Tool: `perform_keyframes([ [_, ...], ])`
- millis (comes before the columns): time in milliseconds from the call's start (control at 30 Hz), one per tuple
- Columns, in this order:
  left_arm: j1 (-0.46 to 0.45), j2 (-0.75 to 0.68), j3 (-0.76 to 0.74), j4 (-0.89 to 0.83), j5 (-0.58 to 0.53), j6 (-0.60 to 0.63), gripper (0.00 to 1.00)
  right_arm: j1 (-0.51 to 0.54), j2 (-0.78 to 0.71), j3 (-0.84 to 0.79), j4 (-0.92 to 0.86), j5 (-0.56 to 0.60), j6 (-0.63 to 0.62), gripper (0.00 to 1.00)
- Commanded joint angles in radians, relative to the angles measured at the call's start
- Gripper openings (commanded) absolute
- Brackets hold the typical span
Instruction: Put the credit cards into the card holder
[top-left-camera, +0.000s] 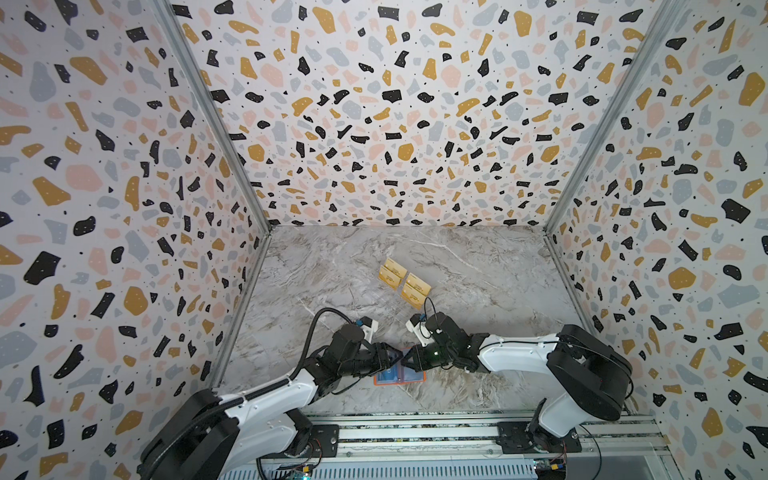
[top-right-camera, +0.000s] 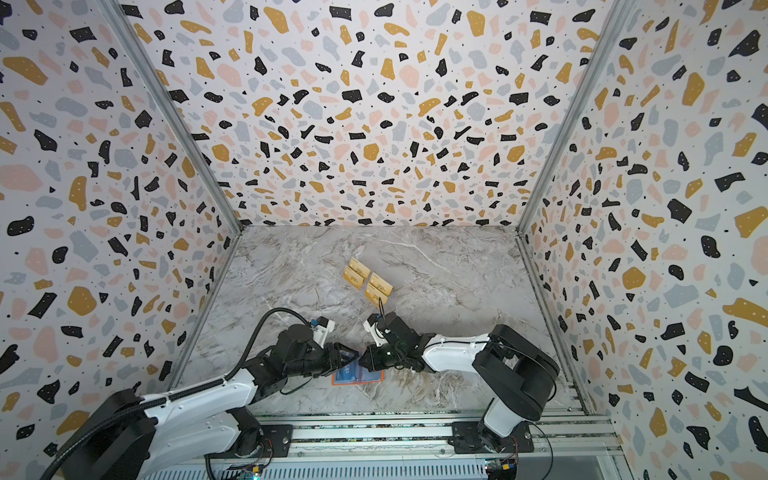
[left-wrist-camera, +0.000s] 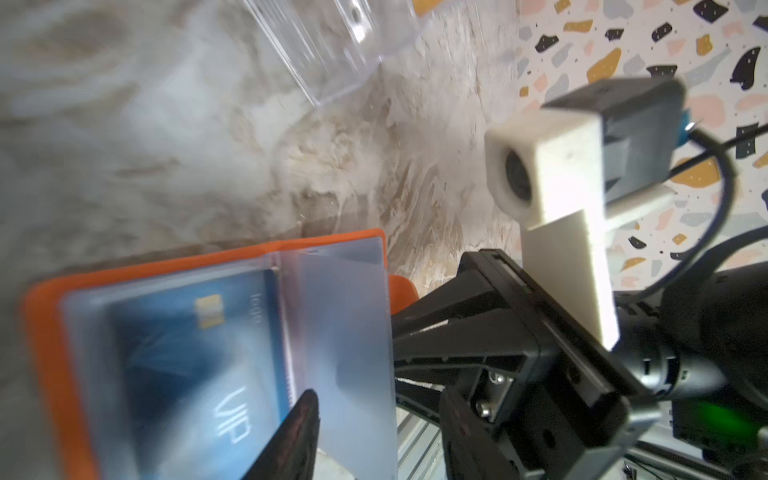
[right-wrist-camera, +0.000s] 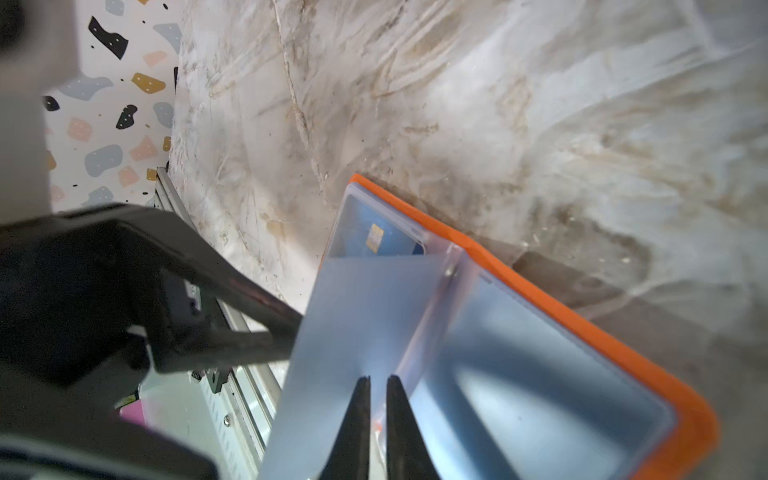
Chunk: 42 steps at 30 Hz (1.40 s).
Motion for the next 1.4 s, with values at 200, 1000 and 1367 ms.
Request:
perform_keyframes([
  [200, 0.066, -0.111, 0.034, -0.203, -0.027, 0.07, 0.35, 0.008, 0.062, 0.047, 0.065, -0.053, -0.019, 0.11],
  [1000, -0.022, 0.037, -0.037, 0.022, -0.032, -0.001, 0.2, 0.0, 0.15, 0.1, 0.094, -0.08, -0.003, 0.11],
  [1367, -0.023, 0.112, -0.032, -0.037, -0.08, 0.045, 0.17, -0.152, -0.006, 0.165, -0.059, -0.13, -0.11, 0.14],
])
